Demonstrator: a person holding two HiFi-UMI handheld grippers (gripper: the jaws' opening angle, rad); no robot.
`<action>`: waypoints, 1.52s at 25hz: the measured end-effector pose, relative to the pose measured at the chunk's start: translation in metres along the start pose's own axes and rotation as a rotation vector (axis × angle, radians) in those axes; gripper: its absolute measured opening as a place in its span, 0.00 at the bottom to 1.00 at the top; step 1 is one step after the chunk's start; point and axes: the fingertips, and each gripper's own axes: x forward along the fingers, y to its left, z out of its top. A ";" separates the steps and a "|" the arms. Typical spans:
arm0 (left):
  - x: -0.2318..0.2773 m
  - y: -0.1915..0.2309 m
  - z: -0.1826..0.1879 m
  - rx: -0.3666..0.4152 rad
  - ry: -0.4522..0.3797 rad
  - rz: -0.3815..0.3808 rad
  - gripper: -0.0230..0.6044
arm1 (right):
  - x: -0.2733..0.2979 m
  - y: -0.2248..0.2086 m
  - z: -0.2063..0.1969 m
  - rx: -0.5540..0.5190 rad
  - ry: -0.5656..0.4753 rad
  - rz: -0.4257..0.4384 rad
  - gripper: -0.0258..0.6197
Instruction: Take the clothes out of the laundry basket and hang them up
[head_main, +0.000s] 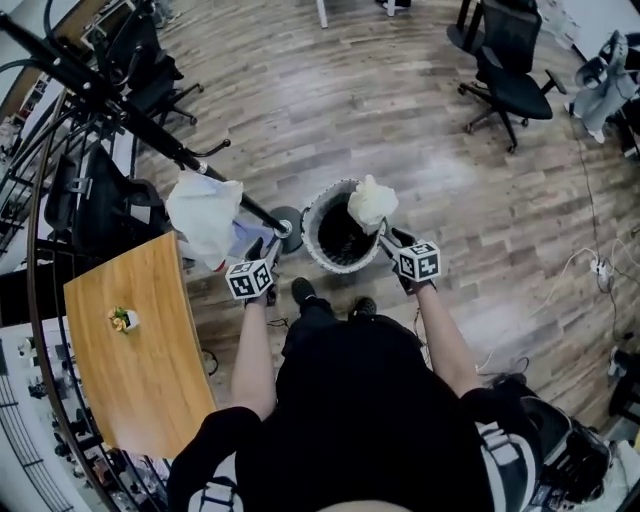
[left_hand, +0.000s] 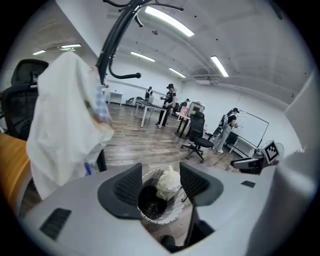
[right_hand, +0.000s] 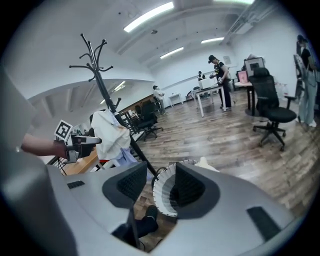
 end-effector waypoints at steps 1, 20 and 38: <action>0.007 -0.012 0.003 0.017 0.006 -0.027 0.43 | -0.006 -0.006 -0.001 0.010 -0.012 -0.016 0.34; 0.118 -0.105 0.013 0.124 0.145 -0.318 0.43 | -0.046 -0.071 -0.020 0.147 -0.018 -0.210 0.33; 0.214 -0.089 0.040 0.210 0.267 -0.429 0.43 | 0.012 -0.134 0.016 0.193 -0.022 -0.319 0.33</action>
